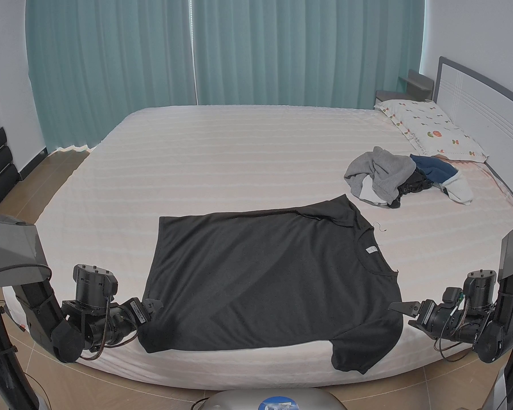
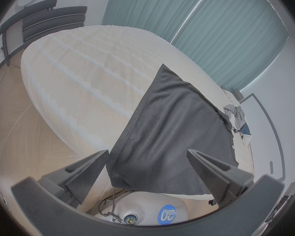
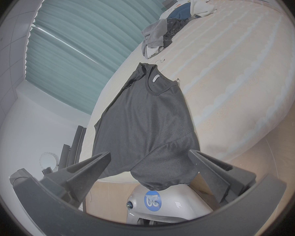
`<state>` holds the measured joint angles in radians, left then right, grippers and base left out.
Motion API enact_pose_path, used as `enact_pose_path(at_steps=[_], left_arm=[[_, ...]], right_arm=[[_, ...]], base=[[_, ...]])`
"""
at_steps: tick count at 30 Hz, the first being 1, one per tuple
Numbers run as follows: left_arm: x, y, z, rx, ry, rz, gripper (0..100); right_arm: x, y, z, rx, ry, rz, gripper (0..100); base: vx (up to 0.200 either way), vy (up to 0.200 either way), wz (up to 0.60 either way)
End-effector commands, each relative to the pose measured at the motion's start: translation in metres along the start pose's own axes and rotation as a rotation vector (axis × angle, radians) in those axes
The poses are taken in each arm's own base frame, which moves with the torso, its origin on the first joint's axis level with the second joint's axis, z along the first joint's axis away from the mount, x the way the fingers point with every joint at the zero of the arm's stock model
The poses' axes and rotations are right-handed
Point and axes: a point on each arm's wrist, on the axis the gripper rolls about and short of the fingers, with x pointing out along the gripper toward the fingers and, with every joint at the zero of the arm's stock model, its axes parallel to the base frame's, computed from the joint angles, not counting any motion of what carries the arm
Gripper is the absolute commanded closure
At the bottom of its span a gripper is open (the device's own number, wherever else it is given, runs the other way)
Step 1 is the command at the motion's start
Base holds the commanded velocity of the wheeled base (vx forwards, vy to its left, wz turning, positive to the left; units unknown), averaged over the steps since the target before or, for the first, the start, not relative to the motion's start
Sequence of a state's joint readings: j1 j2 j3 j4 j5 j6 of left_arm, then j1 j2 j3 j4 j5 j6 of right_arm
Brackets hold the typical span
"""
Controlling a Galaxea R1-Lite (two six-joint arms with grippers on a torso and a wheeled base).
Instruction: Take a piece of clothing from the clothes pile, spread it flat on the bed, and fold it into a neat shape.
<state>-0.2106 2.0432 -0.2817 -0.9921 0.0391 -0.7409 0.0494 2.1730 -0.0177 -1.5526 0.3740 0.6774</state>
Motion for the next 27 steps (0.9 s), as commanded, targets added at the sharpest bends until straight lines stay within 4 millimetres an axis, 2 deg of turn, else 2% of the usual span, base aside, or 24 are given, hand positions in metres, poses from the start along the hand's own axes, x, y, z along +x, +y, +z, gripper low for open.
enact_pose_path(at_steps=[1,11,23,27], left_arm=[[0.001,0.000,0.000,0.001,-0.001,-0.001,0],[0.003,-0.005,0.003,-0.039,-0.016,-0.020,0],[0.005,-0.010,-0.003,-0.038,0.004,-0.033,0],[0.005,-0.012,-0.001,-0.089,-0.003,-0.042,0]], right_arm=[[-0.002,0.000,-0.002,0.000,0.001,0.001,0],[-0.002,0.001,-0.001,0.001,-0.004,0.003,0],[0.000,0.002,0.002,-0.006,-0.021,0.007,0],[-0.001,0.005,0.004,-0.015,-0.034,0.020,0]], base=[[0.000,0.000,0.00],[0.000,0.000,0.00],[0.200,0.000,0.00],[0.150,0.000,0.00]])
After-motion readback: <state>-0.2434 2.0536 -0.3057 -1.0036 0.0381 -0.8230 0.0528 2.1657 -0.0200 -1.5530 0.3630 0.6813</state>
